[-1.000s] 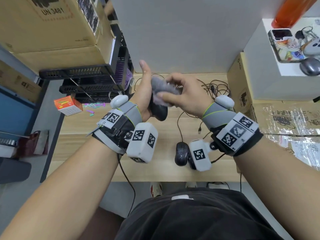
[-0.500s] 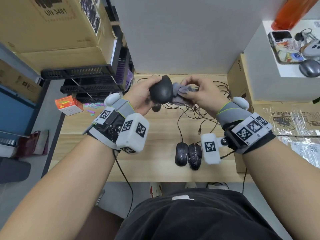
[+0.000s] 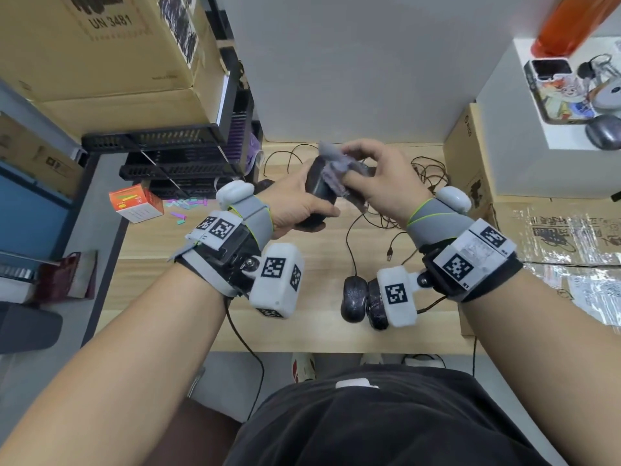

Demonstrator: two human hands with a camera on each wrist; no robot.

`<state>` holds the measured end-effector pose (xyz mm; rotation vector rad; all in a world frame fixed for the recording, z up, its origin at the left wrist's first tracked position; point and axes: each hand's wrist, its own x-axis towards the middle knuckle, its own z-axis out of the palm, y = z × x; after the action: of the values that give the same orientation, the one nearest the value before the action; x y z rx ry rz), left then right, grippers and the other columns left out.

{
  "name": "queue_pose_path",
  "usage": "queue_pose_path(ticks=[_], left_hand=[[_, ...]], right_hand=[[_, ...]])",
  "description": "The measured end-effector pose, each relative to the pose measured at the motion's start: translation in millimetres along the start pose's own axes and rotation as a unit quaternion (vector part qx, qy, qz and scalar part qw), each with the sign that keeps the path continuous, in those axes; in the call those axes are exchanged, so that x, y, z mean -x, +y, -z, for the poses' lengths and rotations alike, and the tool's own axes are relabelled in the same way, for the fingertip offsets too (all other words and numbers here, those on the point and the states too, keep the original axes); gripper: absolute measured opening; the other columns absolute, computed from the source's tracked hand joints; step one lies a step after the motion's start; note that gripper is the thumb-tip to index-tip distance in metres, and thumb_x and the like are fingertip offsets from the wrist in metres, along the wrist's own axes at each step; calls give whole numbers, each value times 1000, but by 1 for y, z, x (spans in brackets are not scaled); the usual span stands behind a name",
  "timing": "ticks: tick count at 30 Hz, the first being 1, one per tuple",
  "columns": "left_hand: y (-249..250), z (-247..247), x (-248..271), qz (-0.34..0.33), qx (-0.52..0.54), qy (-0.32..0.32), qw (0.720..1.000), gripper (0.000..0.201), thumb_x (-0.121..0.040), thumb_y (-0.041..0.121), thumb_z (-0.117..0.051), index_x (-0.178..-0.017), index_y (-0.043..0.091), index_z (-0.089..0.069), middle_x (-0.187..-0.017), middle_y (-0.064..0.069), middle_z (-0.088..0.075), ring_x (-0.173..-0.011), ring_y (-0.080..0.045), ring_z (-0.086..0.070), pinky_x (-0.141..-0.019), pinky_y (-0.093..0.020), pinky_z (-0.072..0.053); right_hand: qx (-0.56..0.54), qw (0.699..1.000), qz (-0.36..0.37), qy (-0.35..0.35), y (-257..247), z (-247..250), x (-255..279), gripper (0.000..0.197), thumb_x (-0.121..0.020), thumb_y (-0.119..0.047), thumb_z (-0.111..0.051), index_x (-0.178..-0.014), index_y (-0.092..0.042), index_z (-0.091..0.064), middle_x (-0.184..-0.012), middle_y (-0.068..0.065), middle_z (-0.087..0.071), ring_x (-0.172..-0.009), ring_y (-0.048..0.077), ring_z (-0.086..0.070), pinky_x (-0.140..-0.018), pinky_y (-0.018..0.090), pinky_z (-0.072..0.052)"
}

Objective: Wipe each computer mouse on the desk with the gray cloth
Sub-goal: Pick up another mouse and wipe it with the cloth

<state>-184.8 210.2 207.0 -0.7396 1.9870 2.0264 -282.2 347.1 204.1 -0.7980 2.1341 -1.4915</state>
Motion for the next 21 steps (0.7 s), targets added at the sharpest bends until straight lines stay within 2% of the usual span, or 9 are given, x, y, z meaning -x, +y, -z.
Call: queue_pose_path(ticks=[3, 5, 7, 9, 12, 13, 15, 18, 21], left_hand=[[-4, 2, -1, -12, -36, -16, 999, 65, -80, -14, -69, -131, 26, -58, -102, -4, -60, -89, -17, -56, -65, -30, -56], [-5, 3, 0, -15, -22, -10, 1000, 65, -83, -12, -70, -135, 25, -57, -100, -4, -60, -90, -17, -57, -66, -26, -56], [-3, 1, 0, -16, 5, -6, 1000, 60, -86, -10, -69, -135, 20, -56, -95, -2, -58, -85, -18, -57, -72, -28, -56], [-1, 0, -1, -22, 23, -3, 999, 57, -84, -10, -70, -133, 17, -57, -93, -2, -58, -88, -20, -55, -81, -36, -54], [0, 1, 1, -35, -10, -17, 999, 54, -76, -5, -71, -124, 19, -61, -89, 8, -65, -84, -11, -57, -75, -32, -51], [-2, 1, 2, -38, -15, -21, 999, 54, -78, -7, -70, -124, 20, -60, -89, 8, -65, -83, -9, -56, -72, -29, -51], [-4, 1, 2, -31, 5, -18, 999, 52, -85, -10, -67, -129, 17, -57, -95, 0, -60, -83, -15, -55, -67, -26, -54], [-3, 0, 4, -14, 54, -37, 998, 44, -90, -8, -66, -128, 13, -57, -102, -11, -58, -79, -20, -58, -68, -25, -58], [-1, 1, 4, -13, 106, -10, 994, 37, -90, -6, -67, -121, 13, -62, -104, -9, -63, -84, -22, -63, -67, -26, -58]], right_hand=[[66, 993, 67, -73, -10, 2, 1, 37, -75, -6, -67, -96, -37, -72, -98, -4, -69, -64, 19, -63, -56, 30, -51], [99, 993, 56, -19, -9, 7, -8, 35, -74, -14, -67, -90, -45, -70, -90, -7, -67, -72, 9, -63, -67, 30, -51], [115, 990, 41, 70, -6, 9, -14, 27, -76, -21, -67, -93, -40, -73, -89, -5, -63, -83, 15, -64, -78, 38, -53], [109, 990, 62, 58, -7, 4, -11, 30, -75, -20, -66, -100, -34, -74, -87, -7, -57, -84, 14, -61, -82, 38, -53], [98, 987, 97, -83, -10, -6, 0, 35, -73, -13, -70, -100, -36, -73, -89, -11, -56, -86, 12, -60, -77, 29, -52], [98, 987, 94, -84, -9, -5, 0, 34, -72, -16, -70, -97, -37, -72, -89, -8, -57, -85, 12, -60, -74, 28, -51], [87, 994, 64, 3, -5, 3, -8, 28, -72, -21, -65, -95, -36, -71, -90, -3, -57, -80, 11, -60, -73, 30, -51], [100, 989, 31, 109, -2, 10, -9, 16, -80, -21, -67, -92, -31, -70, -96, 2, -57, -81, 19, -61, -75, 42, -55], [56, 996, 71, 13, -7, 5, 4, 24, -77, -10, -75, -82, -31, -64, -94, 7, -57, -64, 21, -60, -56, 37, -55]])
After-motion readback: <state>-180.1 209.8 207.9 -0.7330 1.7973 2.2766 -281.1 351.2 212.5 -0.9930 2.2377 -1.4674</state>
